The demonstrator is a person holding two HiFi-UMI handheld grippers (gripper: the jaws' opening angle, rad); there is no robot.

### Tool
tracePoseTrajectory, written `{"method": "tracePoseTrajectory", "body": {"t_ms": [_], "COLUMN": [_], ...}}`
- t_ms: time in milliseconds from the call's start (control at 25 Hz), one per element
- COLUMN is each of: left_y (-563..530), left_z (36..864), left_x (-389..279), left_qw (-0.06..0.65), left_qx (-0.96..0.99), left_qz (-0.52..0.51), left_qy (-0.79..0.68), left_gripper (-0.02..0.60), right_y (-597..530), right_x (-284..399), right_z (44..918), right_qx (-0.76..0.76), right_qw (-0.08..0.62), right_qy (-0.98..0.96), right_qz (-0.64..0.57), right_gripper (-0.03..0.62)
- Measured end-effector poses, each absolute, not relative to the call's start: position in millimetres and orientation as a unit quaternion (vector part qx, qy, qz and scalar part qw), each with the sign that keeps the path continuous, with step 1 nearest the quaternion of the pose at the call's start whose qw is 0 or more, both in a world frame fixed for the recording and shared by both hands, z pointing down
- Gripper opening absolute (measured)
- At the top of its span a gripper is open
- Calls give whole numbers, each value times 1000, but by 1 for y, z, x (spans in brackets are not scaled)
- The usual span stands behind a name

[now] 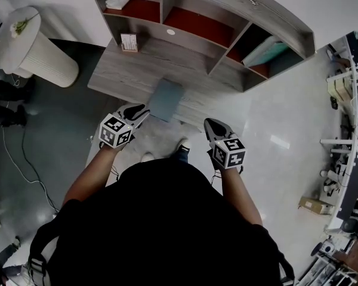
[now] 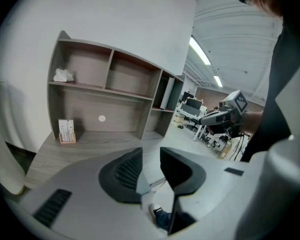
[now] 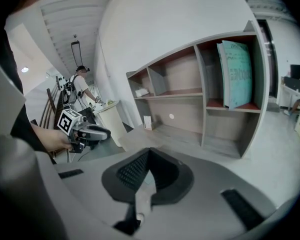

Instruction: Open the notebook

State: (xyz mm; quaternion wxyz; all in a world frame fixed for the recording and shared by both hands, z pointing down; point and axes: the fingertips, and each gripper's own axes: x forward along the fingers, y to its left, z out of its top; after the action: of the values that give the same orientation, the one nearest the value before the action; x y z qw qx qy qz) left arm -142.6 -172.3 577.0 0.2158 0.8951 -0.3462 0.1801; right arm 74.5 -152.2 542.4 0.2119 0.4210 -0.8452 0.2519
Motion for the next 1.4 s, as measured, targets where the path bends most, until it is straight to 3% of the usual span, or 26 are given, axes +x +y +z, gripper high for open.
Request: {"method": "tracePoseTrajectory", "body": {"t_ms": [760, 1400], "left_y": [-172, -166], "left_z": [649, 718], "left_x": [-76, -46], "left_qw": [202, 179], "left_qx": [886, 860], "left_qz": [283, 376], "left_qy": [-307, -294], "left_gripper": [120, 163], "right_y": [-161, -165], "right_x": [115, 135], "right_z": [580, 617], "right_qx": [403, 386], "right_qw": [235, 253], "right_qy": [-836, -827], "right_qz": [288, 320], "right_gripper": [0, 0]}}
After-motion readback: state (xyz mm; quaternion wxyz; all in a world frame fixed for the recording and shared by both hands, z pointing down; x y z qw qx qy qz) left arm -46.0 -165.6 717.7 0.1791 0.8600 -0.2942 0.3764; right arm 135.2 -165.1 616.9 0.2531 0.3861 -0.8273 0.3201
